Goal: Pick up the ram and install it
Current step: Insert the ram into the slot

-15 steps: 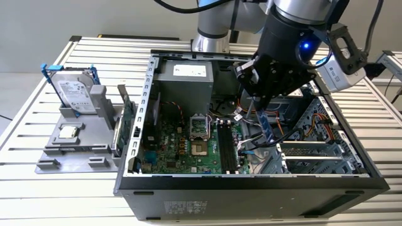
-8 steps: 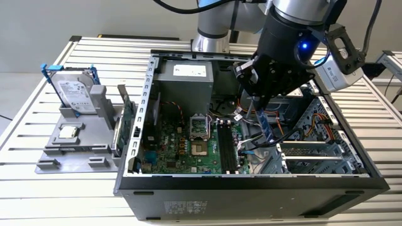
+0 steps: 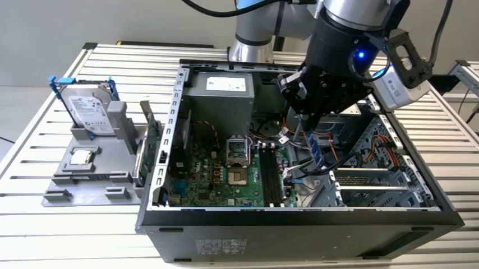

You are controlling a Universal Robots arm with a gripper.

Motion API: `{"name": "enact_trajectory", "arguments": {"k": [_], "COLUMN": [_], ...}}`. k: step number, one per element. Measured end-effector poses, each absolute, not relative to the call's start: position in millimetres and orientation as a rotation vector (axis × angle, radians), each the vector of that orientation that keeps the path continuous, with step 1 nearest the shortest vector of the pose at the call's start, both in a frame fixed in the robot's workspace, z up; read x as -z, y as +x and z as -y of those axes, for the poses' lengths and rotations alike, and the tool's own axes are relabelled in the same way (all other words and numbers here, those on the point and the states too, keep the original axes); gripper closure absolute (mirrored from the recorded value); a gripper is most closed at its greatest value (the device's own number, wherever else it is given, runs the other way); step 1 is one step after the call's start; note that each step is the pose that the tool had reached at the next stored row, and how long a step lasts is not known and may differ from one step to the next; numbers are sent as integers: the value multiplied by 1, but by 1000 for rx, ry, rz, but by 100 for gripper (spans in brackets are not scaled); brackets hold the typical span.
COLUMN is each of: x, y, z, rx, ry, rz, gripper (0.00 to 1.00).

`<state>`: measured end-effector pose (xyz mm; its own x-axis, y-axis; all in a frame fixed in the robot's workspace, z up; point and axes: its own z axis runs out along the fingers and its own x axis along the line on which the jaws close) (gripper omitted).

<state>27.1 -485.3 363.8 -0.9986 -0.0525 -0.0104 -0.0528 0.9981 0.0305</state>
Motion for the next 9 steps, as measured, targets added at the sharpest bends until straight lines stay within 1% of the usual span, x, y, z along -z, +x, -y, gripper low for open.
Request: {"name": "enact_trajectory", "arguments": {"k": [9], "x": [-361], "y": [27], "z": [483], "rx": [-48], "ry": [-83], "rz": [-3131], "gripper": [100]}}
